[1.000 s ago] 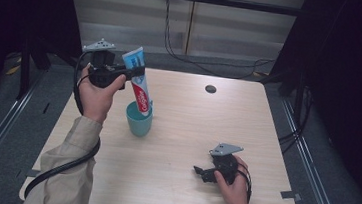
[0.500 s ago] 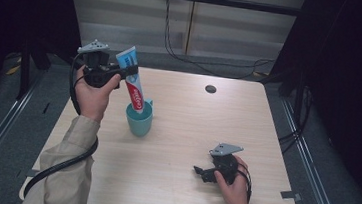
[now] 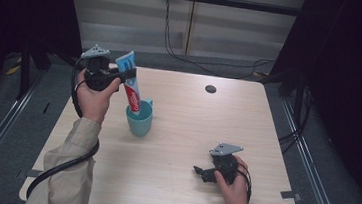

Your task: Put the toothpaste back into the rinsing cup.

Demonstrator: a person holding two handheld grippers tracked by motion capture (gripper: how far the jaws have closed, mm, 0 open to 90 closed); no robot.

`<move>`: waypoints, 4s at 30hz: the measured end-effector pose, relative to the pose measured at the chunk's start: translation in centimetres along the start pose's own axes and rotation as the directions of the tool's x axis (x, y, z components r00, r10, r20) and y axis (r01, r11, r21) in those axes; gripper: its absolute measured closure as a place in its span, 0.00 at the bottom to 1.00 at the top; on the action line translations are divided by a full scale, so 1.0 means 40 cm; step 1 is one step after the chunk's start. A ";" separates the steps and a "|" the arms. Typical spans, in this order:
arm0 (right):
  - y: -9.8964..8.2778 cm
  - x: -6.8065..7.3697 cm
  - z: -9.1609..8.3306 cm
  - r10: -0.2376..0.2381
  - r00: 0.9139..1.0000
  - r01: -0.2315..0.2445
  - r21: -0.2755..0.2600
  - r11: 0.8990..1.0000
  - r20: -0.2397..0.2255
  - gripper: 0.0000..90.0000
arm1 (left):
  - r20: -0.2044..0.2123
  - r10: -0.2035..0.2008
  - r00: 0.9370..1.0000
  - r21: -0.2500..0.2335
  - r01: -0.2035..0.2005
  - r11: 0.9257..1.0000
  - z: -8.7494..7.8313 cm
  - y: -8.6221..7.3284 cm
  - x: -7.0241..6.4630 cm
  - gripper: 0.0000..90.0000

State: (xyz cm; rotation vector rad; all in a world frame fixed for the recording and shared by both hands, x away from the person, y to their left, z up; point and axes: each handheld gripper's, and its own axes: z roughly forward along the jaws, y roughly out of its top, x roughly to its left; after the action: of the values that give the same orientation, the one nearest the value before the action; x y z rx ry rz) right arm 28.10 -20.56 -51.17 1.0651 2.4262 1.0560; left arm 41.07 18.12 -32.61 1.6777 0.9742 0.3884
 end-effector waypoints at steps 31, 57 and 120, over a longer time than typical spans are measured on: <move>0.000 0.000 0.000 -0.003 1.000 0.003 0.001 1.000 -0.001 0.15 | -0.002 -0.014 1.000 0.050 0.014 0.999 0.044 -0.065 0.003 0.82; 0.000 0.000 0.000 -0.003 1.000 0.003 0.001 1.000 -0.001 0.15 | 0.008 -0.036 0.999 0.100 0.035 0.994 0.083 -0.124 -0.009 0.82; 0.000 0.000 0.000 -0.002 1.000 0.002 0.000 1.000 -0.002 0.15 | -0.074 -0.030 0.997 0.104 0.038 0.994 0.089 -0.150 0.038 0.75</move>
State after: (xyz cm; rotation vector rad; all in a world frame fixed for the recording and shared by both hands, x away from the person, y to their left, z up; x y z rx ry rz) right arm 28.10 -20.58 -51.17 1.0622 2.4282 1.0564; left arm 42.00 17.32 -39.65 1.7493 1.0914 0.3833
